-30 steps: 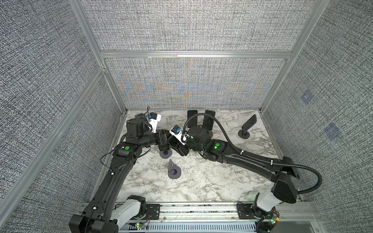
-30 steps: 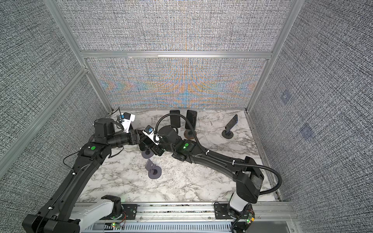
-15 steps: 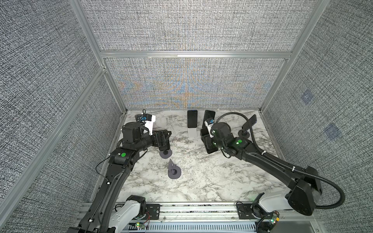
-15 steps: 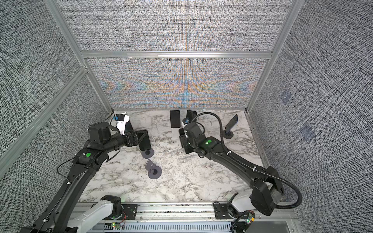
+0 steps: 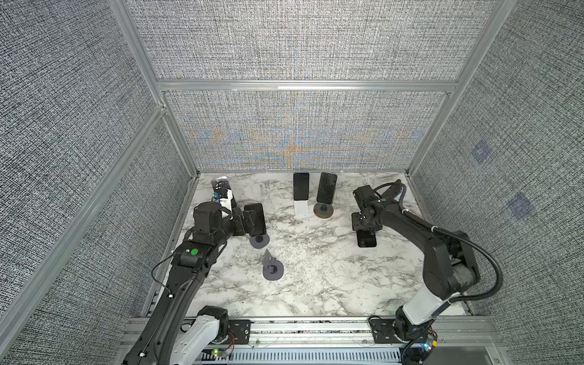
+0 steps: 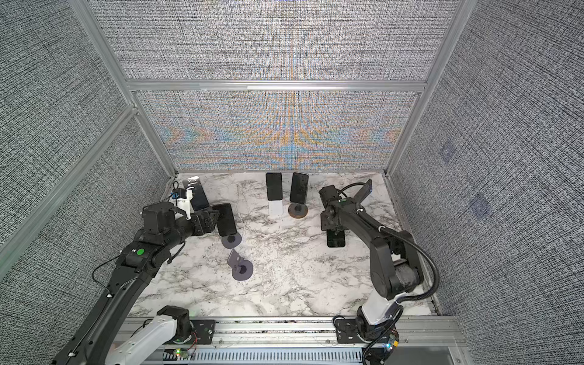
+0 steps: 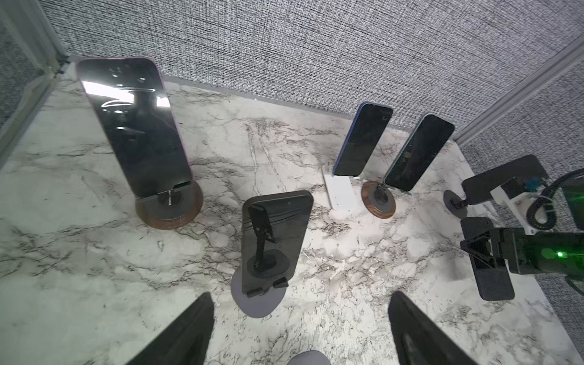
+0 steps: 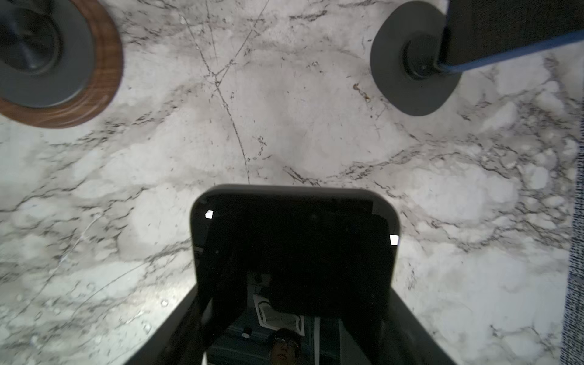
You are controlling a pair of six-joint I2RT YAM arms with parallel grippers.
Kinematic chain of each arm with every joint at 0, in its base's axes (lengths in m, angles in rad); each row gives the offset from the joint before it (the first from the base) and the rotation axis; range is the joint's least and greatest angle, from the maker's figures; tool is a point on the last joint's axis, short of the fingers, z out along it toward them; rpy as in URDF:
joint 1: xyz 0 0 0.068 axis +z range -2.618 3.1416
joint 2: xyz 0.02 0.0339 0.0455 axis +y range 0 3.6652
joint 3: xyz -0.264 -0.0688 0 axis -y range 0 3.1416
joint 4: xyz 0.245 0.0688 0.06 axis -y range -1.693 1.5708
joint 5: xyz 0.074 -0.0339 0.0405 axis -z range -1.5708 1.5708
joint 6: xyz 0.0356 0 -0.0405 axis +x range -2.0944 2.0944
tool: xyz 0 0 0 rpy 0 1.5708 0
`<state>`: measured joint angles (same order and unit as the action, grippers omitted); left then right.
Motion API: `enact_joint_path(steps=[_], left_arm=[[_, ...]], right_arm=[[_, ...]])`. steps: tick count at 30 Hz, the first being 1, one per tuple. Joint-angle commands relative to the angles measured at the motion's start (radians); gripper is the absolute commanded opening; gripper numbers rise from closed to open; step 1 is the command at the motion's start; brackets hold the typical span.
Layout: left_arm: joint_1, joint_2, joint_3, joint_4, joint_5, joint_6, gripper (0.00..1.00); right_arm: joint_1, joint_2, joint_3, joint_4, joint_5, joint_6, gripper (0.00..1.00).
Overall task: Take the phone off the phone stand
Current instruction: 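Lower the phone flat onto the table and open the right gripper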
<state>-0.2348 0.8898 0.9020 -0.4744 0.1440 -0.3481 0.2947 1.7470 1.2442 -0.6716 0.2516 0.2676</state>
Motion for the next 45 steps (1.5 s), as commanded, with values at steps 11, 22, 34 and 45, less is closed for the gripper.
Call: enact_joint_path(steps=[11,22,34,45], left_arm=[[-0.001,-0.013,-0.020,-0.057,-0.091,0.009,0.98],[-0.011,0.019,-0.022,-0.042,-0.090,0.005,0.98],[-0.026,0.039,-0.018,-0.048,-0.110,0.005,0.98],[-0.079,0.078,-0.010,-0.014,-0.162,-0.020,0.99]], right_arm=[[-0.051,0.177,0.069,0.023,-0.112,-0.064,0.22],[-0.094,0.240,0.108,-0.009,-0.247,-0.078,0.41],[-0.097,0.206,0.118,-0.050,-0.245,-0.037,0.82],[-0.080,0.049,0.059,-0.079,-0.232,-0.036,0.99]])
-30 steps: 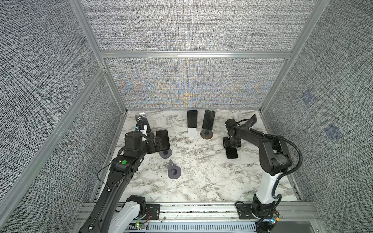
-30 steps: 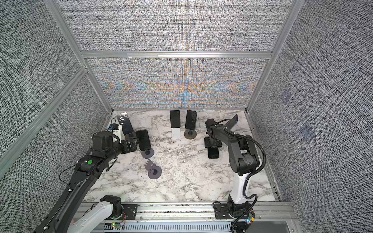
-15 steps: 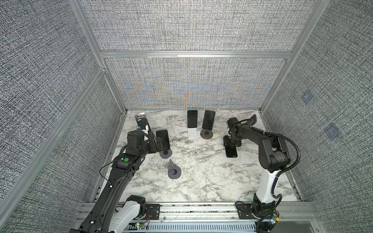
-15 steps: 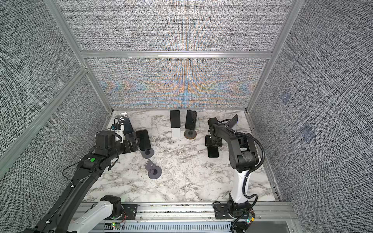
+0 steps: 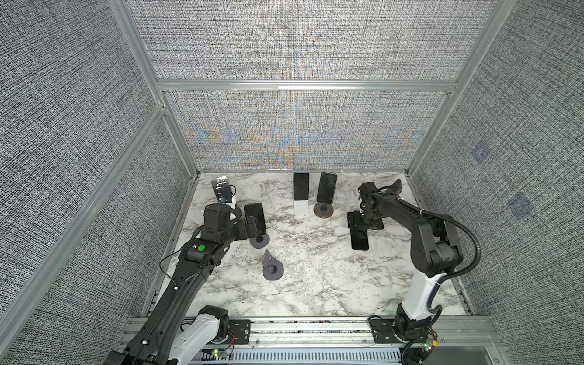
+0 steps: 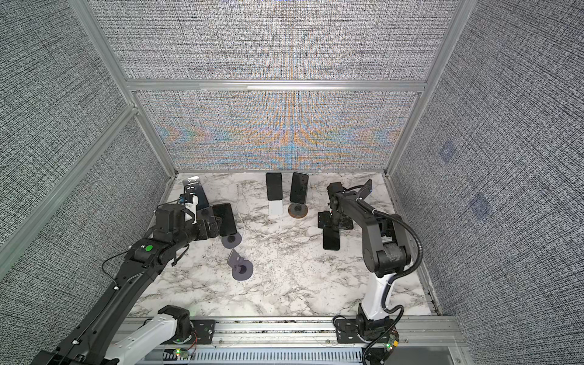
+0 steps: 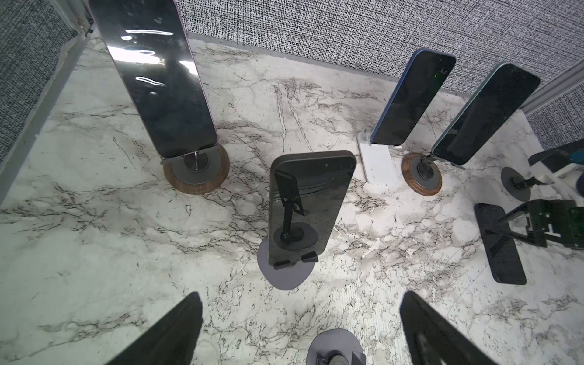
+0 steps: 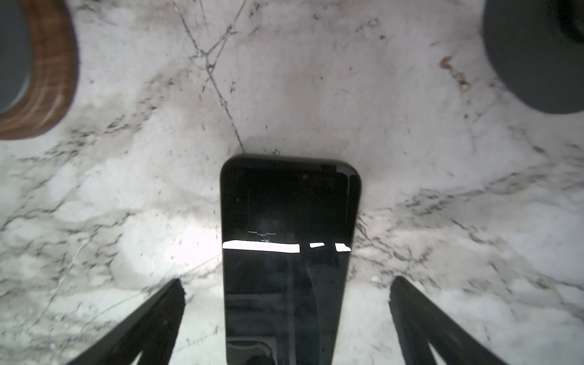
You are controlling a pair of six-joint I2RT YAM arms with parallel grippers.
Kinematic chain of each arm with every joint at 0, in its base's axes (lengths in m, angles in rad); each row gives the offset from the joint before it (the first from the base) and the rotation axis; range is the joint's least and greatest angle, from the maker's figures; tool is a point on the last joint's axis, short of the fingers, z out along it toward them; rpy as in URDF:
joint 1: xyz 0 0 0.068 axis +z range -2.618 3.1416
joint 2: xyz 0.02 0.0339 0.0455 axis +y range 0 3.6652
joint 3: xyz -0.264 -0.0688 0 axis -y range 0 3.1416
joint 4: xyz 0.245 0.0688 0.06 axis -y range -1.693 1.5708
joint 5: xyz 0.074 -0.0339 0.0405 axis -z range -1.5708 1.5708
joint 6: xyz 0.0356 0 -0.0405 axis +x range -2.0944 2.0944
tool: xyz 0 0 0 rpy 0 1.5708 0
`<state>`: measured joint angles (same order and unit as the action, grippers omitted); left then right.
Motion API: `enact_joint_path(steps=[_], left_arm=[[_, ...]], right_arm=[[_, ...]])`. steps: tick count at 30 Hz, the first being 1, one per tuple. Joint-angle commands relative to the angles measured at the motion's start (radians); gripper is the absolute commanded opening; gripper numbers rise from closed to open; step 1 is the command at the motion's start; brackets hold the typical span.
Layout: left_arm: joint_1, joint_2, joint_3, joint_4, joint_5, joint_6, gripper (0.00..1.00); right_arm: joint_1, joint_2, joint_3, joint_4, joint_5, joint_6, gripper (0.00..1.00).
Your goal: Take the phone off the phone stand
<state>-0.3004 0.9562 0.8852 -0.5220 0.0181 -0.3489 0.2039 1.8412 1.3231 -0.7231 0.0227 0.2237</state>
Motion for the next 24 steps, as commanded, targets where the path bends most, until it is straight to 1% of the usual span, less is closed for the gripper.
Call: enact_joint_path(steps=[1,6,11,14,16,20,24], left_arm=[[-0.026,0.021,0.008,0.040,-0.054,-0.027,0.99],[-0.084,0.059,-0.019,0.129,-0.142,-0.056,0.99],[-0.100,0.125,-0.015,0.207,-0.202,-0.057,0.98],[-0.100,0.163,-0.042,0.309,-0.248,-0.022,0.99],[-0.100,0.190,-0.061,0.385,-0.244,0.004,0.99],[-0.100,0.278,-0.025,0.409,-0.228,0.009,0.99],[-0.099,0.347,-0.012,0.476,-0.215,0.022,0.99]], right_arm=[[0.017,-0.075,-0.038,-0.029,-0.003,0.012,0.99],[0.049,-0.192,-0.113,-0.034,-0.009,0.031,0.99],[0.073,-0.291,-0.162,-0.027,-0.019,0.060,0.99],[0.079,-0.344,-0.189,0.013,-0.049,0.068,0.99],[0.078,-0.365,-0.194,0.025,-0.064,0.071,0.99],[0.079,-0.387,-0.186,0.024,-0.070,0.070,0.99],[0.078,-0.407,-0.192,0.029,-0.069,0.063,0.99]])
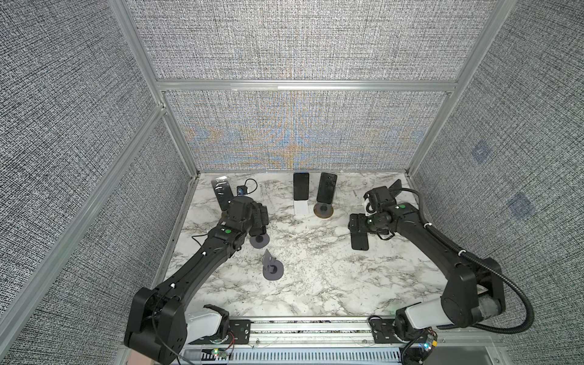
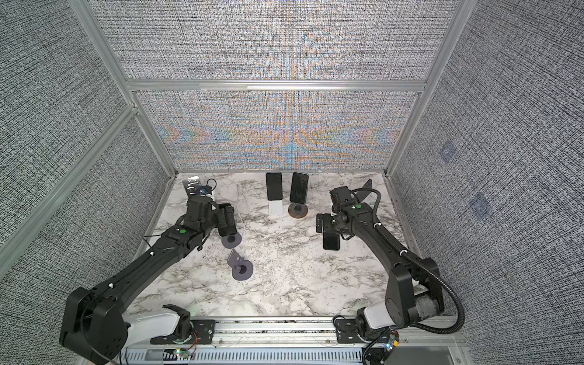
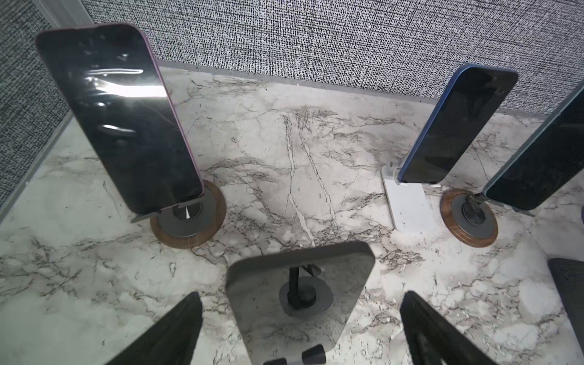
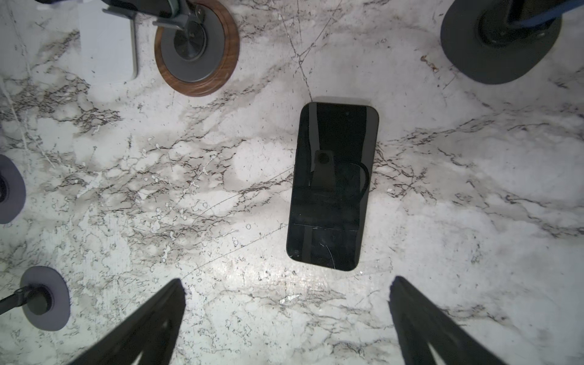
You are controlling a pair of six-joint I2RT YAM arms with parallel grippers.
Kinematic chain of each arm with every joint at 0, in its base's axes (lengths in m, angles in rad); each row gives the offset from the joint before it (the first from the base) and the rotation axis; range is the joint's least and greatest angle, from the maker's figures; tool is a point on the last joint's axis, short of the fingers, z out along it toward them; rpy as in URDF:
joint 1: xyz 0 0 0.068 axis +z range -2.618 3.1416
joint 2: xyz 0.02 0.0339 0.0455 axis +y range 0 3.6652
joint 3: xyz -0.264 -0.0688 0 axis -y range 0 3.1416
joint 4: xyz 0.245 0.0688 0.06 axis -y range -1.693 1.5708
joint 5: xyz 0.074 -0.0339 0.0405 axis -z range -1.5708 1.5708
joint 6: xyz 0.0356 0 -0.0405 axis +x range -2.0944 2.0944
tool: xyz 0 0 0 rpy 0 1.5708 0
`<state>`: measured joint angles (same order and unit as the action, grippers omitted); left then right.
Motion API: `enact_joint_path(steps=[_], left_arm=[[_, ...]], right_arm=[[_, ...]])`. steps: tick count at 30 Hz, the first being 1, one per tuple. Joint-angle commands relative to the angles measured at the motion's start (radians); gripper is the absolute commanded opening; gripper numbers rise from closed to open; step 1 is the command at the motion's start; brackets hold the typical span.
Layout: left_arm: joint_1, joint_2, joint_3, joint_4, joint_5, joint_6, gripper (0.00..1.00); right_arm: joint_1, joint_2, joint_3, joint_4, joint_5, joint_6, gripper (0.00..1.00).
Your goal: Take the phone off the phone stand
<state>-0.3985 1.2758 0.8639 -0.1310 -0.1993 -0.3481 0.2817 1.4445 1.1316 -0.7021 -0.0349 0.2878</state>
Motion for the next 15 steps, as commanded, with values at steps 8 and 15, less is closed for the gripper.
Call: enact_joint_path(steps=[8,15], left_arm=[[-0.002,0.127,0.054,0.086,-0.076,-0.013,0.99],[-0.001,0.163,0.071,0.063,-0.094,-0.036,0.85]], right_arm=[[-0.001,-0.034,-0.019,0.000,-0.001,-0.015,0.99],[0.000,-0.053,-0.026,0.001,0.000,-0.017,0.99]])
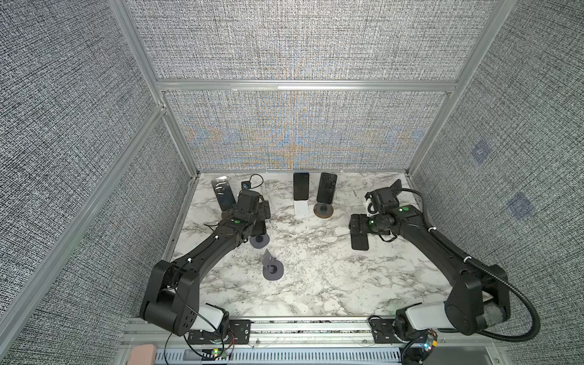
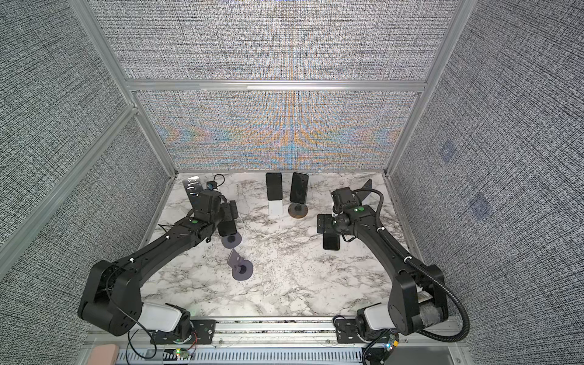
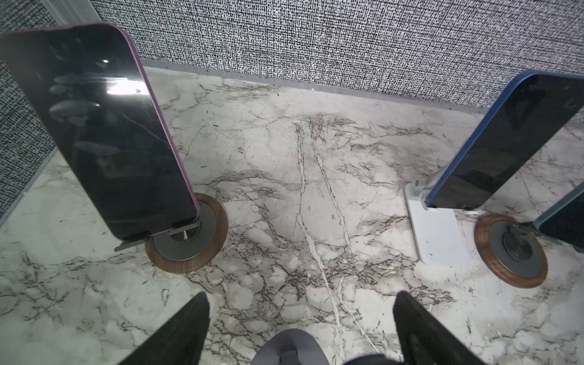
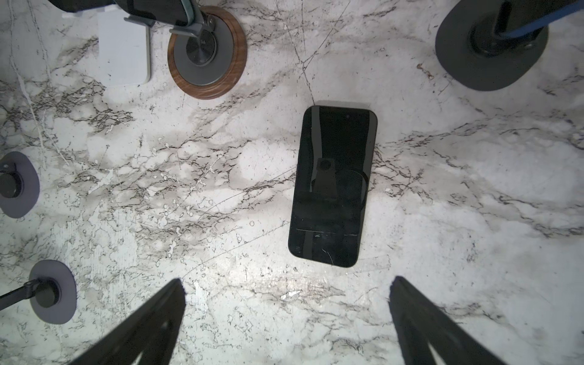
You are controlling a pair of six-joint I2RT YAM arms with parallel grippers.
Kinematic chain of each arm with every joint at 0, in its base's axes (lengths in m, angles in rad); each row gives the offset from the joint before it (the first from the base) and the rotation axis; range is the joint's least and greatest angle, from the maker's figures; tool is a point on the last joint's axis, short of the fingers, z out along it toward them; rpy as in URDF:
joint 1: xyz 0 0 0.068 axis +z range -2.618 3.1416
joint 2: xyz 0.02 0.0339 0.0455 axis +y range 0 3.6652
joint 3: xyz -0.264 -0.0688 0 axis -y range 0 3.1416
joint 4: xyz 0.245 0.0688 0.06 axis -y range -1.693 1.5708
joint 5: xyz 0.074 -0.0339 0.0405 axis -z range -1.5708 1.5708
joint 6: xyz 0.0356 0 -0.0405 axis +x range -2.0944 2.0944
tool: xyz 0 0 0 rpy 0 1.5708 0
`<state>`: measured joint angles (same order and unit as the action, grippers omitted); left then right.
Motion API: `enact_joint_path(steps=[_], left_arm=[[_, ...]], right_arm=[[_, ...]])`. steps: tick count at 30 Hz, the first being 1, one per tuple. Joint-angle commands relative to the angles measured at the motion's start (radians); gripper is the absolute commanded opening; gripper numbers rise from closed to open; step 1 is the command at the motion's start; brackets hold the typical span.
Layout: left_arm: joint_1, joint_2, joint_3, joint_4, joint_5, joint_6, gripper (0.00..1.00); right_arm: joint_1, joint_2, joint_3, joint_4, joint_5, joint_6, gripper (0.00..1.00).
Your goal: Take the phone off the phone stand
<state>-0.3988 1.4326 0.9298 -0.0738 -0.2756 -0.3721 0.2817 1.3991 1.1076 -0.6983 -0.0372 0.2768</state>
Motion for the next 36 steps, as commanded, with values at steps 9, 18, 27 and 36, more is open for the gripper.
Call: enact_joint_path(steps=[9,18,27,36], left_arm=[[-0.001,-0.007,0.028,-0.046,-0.007,-0.024,0.73],[-0.001,-0.051,0.081,-0.136,0.033,-0.004,0.73],[-0.001,-0.116,0.191,-0.281,0.190,0.030,0.71],[-0.001,-0.142,0.290,-0.393,0.480,0.038,0.70]], right_arm=[[-0.001,-0.017,-0.002,-0.008,-0.001,-0.007,0.99],[0.002,-0.053,-0.001,0.014,-0.111,-0.061,0.99],[0.120,-0.062,0.027,0.151,-0.393,-0.196,0.99],[0.324,0.072,0.165,0.335,-0.578,-0.180,0.79]])
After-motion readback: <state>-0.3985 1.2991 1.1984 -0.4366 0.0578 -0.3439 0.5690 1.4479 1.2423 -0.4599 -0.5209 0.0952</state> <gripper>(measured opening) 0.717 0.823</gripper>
